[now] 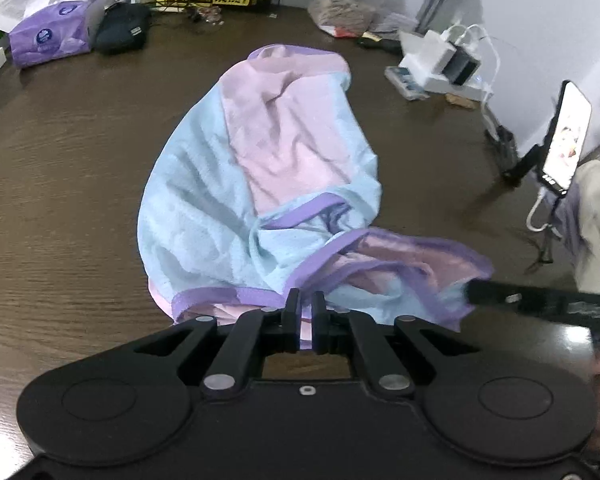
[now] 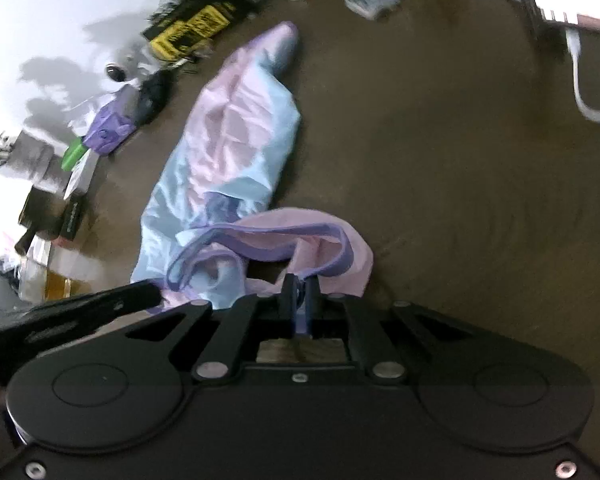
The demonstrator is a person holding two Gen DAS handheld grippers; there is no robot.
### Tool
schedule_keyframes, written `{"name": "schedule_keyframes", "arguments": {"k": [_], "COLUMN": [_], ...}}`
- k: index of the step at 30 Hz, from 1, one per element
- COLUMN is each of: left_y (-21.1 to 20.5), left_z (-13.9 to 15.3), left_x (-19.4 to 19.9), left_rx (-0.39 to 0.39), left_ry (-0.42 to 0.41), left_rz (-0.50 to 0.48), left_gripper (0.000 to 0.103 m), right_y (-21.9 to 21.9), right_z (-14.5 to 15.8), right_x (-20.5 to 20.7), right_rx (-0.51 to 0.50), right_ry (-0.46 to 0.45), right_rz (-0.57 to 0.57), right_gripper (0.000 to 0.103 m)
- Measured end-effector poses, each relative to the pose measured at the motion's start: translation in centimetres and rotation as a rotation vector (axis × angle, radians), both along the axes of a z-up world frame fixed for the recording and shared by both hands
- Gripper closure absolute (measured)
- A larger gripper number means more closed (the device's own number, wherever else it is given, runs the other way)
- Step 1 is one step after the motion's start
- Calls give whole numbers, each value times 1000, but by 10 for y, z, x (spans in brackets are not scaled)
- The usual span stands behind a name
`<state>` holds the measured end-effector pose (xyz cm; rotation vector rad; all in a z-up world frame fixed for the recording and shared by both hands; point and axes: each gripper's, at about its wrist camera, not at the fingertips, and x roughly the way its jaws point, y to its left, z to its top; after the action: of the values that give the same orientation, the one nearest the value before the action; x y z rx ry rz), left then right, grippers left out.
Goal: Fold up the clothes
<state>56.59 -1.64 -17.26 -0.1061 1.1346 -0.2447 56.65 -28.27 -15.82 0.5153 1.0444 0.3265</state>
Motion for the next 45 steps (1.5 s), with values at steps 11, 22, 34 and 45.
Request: {"name": "schedule_keyframes", "arguments": {"k": [11, 22, 34, 45], "left_y": [14, 21, 44, 69], "left_z": [-11, -24, 49, 245], "left_x": [-12, -4, 19, 147], "left_rx": [-208, -310, -241, -186], "left_ry": [-53, -43, -250, -739], "left_rz": [185, 280, 264, 140], "left_gripper": [45, 91, 101, 101], "right_y": [1, 7, 9, 29], "right_z": [20, 23, 54, 152], "right_x": [-4, -6, -12, 93], "right_rx": [1, -23, -90, -119], "right_ry": [-28, -24, -205, -542], "right_rz": [44, 101, 67, 80], "right_gripper": [99, 99, 99, 99]}}
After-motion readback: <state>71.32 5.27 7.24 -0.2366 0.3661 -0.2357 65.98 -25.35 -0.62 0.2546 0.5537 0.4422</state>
